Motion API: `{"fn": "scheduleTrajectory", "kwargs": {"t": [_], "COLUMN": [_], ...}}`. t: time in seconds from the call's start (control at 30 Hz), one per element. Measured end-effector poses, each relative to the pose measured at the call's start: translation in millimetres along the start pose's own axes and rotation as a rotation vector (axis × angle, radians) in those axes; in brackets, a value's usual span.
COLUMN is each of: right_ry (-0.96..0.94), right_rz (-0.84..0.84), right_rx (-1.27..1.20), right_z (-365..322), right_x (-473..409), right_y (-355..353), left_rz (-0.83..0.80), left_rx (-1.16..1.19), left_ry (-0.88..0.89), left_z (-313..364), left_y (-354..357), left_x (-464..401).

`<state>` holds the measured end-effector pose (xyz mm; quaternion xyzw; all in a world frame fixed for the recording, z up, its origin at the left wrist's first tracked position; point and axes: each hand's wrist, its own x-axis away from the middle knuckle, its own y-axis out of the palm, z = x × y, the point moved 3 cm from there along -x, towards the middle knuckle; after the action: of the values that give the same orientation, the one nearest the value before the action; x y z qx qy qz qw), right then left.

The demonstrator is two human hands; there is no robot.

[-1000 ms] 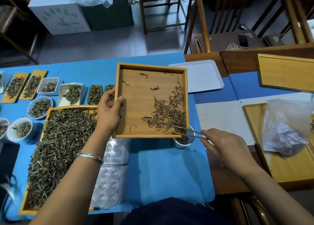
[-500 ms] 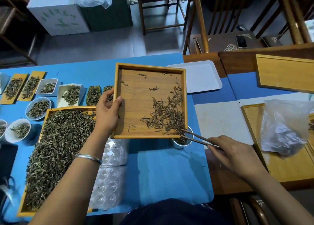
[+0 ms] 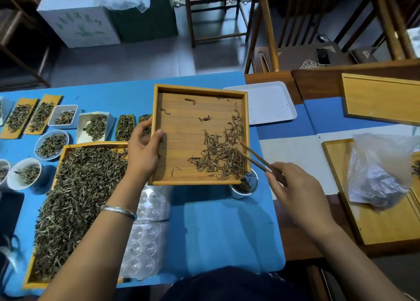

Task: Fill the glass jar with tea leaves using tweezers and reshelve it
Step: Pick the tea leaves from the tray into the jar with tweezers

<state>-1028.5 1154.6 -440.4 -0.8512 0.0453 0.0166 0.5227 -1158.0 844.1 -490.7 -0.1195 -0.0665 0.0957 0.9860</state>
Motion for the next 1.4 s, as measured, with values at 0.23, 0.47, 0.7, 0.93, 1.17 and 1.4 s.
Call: {"fn": "scheduleTrajectory", "kwargs": {"t": [0.23, 0.47, 0.7, 0.93, 1.17, 1.4], "right_ry": [0.099, 0.147, 0.146, 0.171, 0.163, 0.174], "right_rz": [0.06, 0.076, 0.076, 0.042, 0.001, -0.075], "right_rx": [0.013, 0.039, 0.046, 0.06, 0.044, 0.042], "right_z": [-35.7, -45.9, -43.7, -33.9, -26.1, -26.7], "right_x": [-78.4, -117.8, -106.7, -112.1, -73.8, -35.5], "right_y": [10.8, 19.0, 24.1, 24.3, 31.1, 36.9], "left_rz": [-0.007, -0.005, 0.001, -0.014, -0.022, -0.033], "left_rx": [-0.001, 0.04, 0.036, 0.043, 0.03, 0.028], "left_ry": [0.005, 0.007, 0.014, 0.024, 0.034, 0.022], "left_z": [-1.9, -1.3, 1.7, 5.6, 7.2, 5.1], "left_y": [-0.9, 0.6, 0.7, 3.3, 3.6, 2.5], "left_x": [-2.3, -0.2, 1.4, 0.5, 1.0, 1.2]}}
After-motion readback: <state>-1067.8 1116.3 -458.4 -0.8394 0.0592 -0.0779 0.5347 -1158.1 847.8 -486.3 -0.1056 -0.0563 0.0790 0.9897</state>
